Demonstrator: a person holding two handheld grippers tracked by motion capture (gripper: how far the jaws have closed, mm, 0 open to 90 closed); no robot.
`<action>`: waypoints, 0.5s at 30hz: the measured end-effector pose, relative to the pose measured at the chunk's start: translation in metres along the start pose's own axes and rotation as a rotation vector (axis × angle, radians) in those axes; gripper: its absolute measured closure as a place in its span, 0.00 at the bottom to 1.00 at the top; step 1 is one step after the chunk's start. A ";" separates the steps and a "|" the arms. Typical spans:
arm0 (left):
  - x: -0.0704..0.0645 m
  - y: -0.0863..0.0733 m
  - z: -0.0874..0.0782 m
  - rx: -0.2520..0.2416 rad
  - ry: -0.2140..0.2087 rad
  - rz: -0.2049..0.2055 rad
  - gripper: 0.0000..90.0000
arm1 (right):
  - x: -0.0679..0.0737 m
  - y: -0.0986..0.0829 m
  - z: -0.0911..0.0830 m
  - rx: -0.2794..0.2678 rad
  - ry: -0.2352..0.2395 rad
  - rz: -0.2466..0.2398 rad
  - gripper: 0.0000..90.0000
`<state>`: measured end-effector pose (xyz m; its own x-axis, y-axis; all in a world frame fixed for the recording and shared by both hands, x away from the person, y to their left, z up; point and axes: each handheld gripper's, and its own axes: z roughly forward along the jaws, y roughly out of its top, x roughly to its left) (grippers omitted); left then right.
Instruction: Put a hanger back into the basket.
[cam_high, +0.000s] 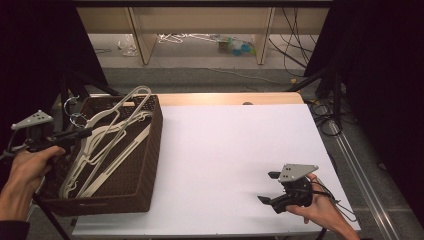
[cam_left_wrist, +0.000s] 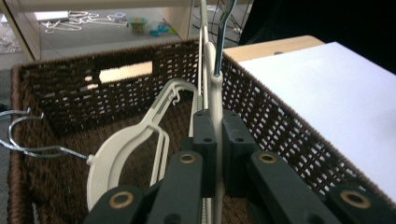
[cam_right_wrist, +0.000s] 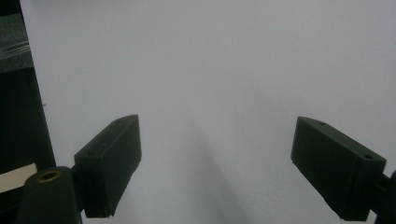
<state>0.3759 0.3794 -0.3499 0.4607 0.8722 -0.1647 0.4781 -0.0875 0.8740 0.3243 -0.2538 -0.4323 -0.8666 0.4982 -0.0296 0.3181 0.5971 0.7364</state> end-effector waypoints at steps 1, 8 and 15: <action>0.001 -0.001 0.001 0.008 0.000 0.001 0.95 | 0.000 0.000 0.000 0.000 0.000 0.000 0.19; 0.000 -0.008 0.012 0.040 -0.006 -0.012 0.95 | 0.000 0.000 0.001 0.002 0.006 -0.003 0.19; -0.001 -0.011 0.023 0.089 0.001 0.003 0.95 | 0.000 -0.001 0.001 0.007 0.007 0.002 0.19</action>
<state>0.3875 0.3686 -0.3699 0.4620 0.8720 -0.1615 0.5409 -0.1328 0.8305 0.3245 -0.2538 -0.4338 -0.8687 0.4948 -0.0234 0.3222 0.6003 0.7320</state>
